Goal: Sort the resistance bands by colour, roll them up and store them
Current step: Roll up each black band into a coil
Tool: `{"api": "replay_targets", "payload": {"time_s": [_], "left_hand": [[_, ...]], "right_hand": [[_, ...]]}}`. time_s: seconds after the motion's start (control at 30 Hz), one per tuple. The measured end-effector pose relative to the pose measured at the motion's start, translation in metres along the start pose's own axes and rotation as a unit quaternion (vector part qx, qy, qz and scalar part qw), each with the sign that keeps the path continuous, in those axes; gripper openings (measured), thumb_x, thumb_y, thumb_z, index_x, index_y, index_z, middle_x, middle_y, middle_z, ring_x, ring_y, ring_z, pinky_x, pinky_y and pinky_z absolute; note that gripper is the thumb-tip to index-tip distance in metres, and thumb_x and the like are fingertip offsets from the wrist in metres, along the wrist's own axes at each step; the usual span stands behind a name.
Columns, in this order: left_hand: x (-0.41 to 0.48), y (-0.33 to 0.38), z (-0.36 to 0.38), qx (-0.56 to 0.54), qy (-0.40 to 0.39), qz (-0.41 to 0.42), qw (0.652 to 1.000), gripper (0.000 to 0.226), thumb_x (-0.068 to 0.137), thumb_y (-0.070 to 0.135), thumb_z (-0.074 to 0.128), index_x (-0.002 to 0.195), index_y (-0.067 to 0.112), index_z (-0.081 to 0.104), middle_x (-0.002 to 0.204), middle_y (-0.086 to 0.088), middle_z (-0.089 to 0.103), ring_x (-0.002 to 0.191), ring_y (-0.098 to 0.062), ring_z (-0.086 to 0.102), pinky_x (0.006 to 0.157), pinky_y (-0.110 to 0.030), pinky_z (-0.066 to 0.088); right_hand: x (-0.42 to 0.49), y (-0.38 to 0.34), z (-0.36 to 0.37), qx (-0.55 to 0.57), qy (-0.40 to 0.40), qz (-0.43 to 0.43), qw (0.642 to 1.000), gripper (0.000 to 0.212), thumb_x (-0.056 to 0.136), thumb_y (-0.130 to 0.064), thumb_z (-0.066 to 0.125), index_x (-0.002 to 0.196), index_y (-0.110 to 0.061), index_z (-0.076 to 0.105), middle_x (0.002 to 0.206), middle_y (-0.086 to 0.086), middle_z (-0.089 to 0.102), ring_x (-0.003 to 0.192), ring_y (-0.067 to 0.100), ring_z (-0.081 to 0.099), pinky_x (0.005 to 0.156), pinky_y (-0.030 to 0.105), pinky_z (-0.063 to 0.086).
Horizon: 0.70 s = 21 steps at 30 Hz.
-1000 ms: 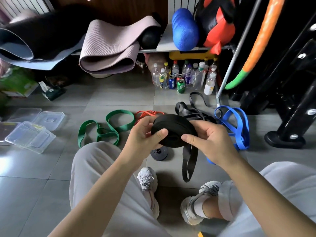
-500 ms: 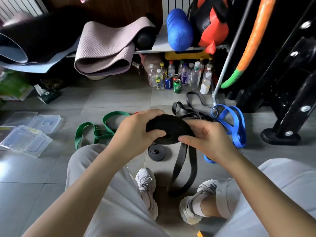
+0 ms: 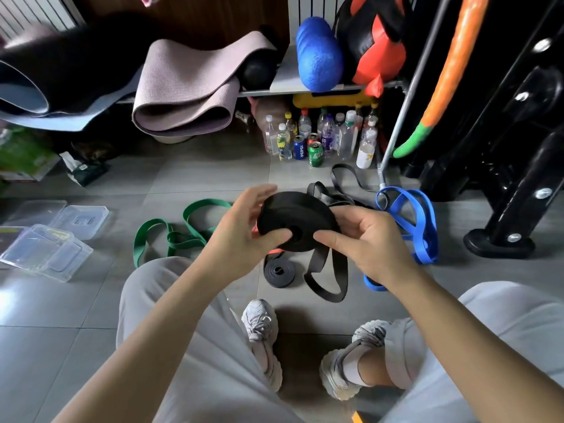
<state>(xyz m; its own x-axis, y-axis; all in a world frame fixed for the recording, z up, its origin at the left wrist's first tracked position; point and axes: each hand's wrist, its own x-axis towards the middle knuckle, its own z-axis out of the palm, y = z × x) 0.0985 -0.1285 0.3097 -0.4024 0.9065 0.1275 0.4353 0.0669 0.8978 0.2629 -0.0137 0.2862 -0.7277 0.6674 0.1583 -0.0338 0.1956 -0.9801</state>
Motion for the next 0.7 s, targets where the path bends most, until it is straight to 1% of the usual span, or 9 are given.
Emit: {"api": "replay_targets", "payload": {"time_s": [0.03,0.1,0.17,0.2,0.27,0.37,0.5,0.6,0.7], "left_hand": [[0.0,0.004,-0.002,0.117,-0.006,0.04,0.992,0.071,0.072,0.019,0.078,0.127,0.037,0.038,0.123,0.012,0.051,0.113,-0.009,0.053,0.092,-0.036,0.049],[-0.001,0.014,-0.003,0.333,-0.028,0.157,0.929,0.084,0.073,0.029,0.077,0.139,0.037,0.026,0.132,0.005,0.045,0.118,-0.019,0.049,0.091,-0.037,0.046],[0.001,0.02,0.0,0.444,-0.047,0.238,0.863,0.074,0.076,0.026,0.074,0.138,0.033,0.034,0.126,0.001,0.052,0.11,-0.025,0.054,0.081,-0.04,0.05],[0.003,0.023,0.0,0.454,-0.051,0.243,0.855,0.065,0.078,0.021,0.071,0.135,0.033,0.041,0.12,0.001,0.055,0.105,-0.026,0.056,0.075,-0.04,0.052],[0.007,0.022,-0.003,0.392,-0.048,0.201,0.896,0.056,0.079,0.013,0.066,0.128,0.034,0.049,0.112,0.003,0.058,0.099,-0.024,0.058,0.074,-0.039,0.052],[0.008,0.012,-0.005,0.277,-0.015,0.147,0.949,0.053,0.079,0.011,0.066,0.12,0.041,0.049,0.104,0.015,0.053,0.093,-0.011,0.055,0.077,-0.03,0.049],[0.004,-0.002,0.002,0.144,0.058,0.081,0.985,0.058,0.076,0.006,0.072,0.108,0.051,0.054,0.097,0.022,0.056,0.092,0.005,0.053,0.081,-0.005,0.037],[-0.002,-0.006,0.014,0.017,0.09,0.046,0.995,0.061,0.075,0.0,0.071,0.104,0.051,0.054,0.102,0.017,0.061,0.095,0.0,0.059,0.08,-0.011,0.045],[-0.007,-0.009,0.02,-0.112,0.126,0.038,0.985,0.05,0.074,-0.004,0.069,0.107,0.032,0.058,0.102,0.005,0.063,0.094,-0.011,0.064,0.08,-0.028,0.054]], "right_hand": [[0.002,0.001,0.0,-0.021,-0.006,-0.002,1.0,0.03,0.076,0.0,0.072,0.101,-0.015,0.068,0.094,0.0,0.073,0.089,0.014,0.07,0.086,0.032,0.055],[0.006,0.001,0.002,-0.055,-0.026,-0.006,0.998,0.03,0.076,-0.005,0.074,0.099,-0.024,0.069,0.091,-0.004,0.074,0.086,0.011,0.07,0.084,0.032,0.056],[0.008,0.0,0.003,-0.057,-0.034,-0.003,0.998,0.033,0.075,-0.006,0.075,0.091,-0.033,0.067,0.083,-0.013,0.073,0.082,0.006,0.07,0.08,0.024,0.056],[0.009,-0.001,0.003,-0.056,-0.031,-0.005,0.998,0.034,0.074,-0.006,0.076,0.09,-0.034,0.066,0.081,-0.015,0.073,0.081,0.005,0.07,0.078,0.022,0.055],[0.009,-0.003,0.001,-0.052,-0.018,-0.013,0.998,0.035,0.072,-0.005,0.077,0.093,-0.031,0.066,0.083,-0.015,0.071,0.082,0.004,0.069,0.078,0.021,0.055],[0.006,-0.003,-0.004,-0.015,-0.014,-0.005,1.0,0.04,0.074,0.003,0.072,0.096,-0.03,0.063,0.09,-0.016,0.068,0.085,-0.004,0.067,0.079,0.013,0.051],[0.0,0.004,-0.007,-0.004,-0.018,0.015,1.0,0.042,0.076,0.004,0.069,0.11,-0.02,0.063,0.101,-0.008,0.071,0.096,0.003,0.067,0.088,0.019,0.051],[-0.002,0.008,-0.007,0.009,0.008,0.016,1.0,0.044,0.075,0.005,0.07,0.102,-0.03,0.063,0.086,-0.021,0.071,0.09,-0.001,0.067,0.083,0.014,0.05],[-0.001,0.008,-0.005,0.006,0.01,0.004,1.0,0.048,0.075,0.002,0.071,0.107,-0.032,0.061,0.095,-0.012,0.073,0.096,0.008,0.068,0.089,0.022,0.05]]}}
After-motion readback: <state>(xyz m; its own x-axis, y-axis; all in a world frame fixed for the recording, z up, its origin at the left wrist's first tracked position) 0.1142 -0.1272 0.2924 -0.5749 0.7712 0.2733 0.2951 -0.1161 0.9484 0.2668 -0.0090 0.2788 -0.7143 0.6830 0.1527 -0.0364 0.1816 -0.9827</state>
